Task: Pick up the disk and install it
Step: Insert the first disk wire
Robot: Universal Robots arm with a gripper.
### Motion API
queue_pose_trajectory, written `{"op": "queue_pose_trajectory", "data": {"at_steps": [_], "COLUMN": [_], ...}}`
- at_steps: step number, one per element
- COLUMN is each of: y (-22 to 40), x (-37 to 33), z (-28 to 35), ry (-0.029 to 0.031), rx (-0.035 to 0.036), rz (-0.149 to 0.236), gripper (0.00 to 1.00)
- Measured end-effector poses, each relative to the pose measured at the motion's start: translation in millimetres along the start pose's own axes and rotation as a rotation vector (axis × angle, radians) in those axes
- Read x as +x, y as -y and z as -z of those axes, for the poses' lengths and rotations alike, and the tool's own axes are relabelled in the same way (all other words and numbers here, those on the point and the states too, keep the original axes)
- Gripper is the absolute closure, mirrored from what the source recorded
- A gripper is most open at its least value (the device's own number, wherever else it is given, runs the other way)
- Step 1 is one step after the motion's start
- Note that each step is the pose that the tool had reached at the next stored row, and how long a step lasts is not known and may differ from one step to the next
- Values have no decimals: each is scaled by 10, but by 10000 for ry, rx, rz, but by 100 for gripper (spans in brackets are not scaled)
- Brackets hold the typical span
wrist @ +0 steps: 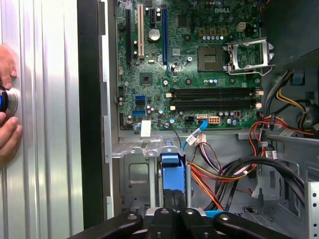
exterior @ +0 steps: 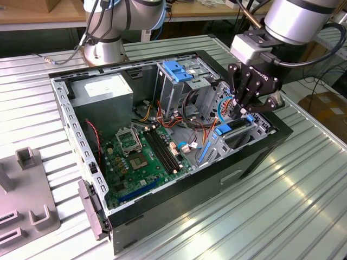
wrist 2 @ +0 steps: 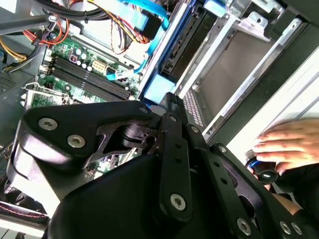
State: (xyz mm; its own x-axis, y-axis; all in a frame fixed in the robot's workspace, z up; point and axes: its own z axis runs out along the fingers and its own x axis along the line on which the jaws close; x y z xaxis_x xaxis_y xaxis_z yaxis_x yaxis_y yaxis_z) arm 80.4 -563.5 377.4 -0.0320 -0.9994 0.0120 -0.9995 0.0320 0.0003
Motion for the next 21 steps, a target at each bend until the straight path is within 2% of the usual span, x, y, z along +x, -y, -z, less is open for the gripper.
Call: {"op": "queue_pose_trajectory", "data": {"at_steps": [10, 13, 21], "y": [155, 230, 249], "x": [-5, -8, -8], "z": [-2, -2, -2], "ry": [0, 1, 1], "rx": [0, 0, 0], "rz": [0, 0, 18], "gripper": [88, 88, 88]}}
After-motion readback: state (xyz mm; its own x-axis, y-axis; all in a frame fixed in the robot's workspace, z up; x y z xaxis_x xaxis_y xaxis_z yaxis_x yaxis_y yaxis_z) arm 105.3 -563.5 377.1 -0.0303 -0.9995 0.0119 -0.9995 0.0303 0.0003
